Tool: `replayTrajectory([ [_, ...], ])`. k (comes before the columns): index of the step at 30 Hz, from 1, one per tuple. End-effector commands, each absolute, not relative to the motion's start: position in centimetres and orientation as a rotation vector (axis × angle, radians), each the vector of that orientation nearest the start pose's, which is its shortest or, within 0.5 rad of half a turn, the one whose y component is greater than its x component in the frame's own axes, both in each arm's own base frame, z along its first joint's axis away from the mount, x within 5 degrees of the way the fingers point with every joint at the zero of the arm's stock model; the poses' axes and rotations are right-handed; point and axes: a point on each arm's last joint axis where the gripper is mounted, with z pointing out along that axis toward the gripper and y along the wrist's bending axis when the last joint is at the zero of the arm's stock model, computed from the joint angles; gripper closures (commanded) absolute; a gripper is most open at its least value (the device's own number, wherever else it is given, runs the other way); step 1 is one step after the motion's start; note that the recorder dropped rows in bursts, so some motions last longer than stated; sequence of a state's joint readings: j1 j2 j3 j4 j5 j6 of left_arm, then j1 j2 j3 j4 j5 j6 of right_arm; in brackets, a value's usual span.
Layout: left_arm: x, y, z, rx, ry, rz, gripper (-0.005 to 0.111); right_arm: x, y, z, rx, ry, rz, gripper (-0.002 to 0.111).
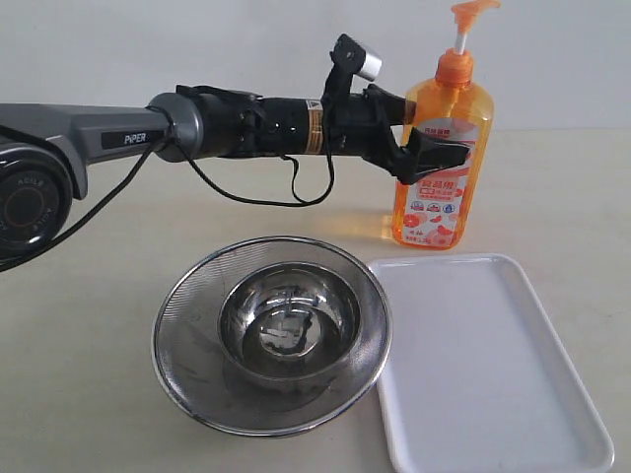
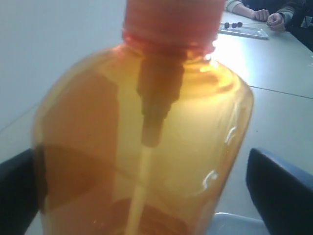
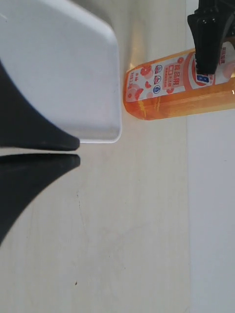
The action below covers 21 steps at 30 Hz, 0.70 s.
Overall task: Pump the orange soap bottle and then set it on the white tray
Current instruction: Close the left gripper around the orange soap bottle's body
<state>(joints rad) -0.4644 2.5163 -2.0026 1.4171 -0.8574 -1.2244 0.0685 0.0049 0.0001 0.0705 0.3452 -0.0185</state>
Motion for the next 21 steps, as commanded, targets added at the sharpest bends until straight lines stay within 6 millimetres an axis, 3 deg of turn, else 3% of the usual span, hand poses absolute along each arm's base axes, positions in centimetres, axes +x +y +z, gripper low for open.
replayTrajectory([
  [1, 45.35, -31.28, 16.16, 1.102, 1.469, -1.041, 0.008, 5.34, 0.58, 18.31, -0.036, 1.818, 0.104, 0.108],
  [3, 45.3, -31.29, 16.14, 1.109, 1.467, -1.042, 0.013, 5.34, 0.58, 18.31, -0.036, 1.818, 0.104, 0.108],
  [6, 45.3, -31.29, 16.13, 1.111, 1.467, -1.041, 0.033, 5.34, 0.58, 18.31, -0.036, 1.818, 0.104, 0.108],
  [11, 45.3, -31.29, 16.13, 1.111, 1.467, -1.041, 0.08, 5.34, 0.58, 18.31, -0.036, 1.818, 0.104, 0.108],
  [14, 45.3, -31.29, 16.13, 1.111, 1.467, -1.041, 0.102, 5.34, 0.58, 18.31, -0.036, 1.818, 0.104, 0.108],
  [21, 45.3, -31.29, 16.13, 1.112, 1.466, -1.04, 0.102, 5.34, 0.58, 18.31, -0.036, 1.818, 0.104, 0.108],
])
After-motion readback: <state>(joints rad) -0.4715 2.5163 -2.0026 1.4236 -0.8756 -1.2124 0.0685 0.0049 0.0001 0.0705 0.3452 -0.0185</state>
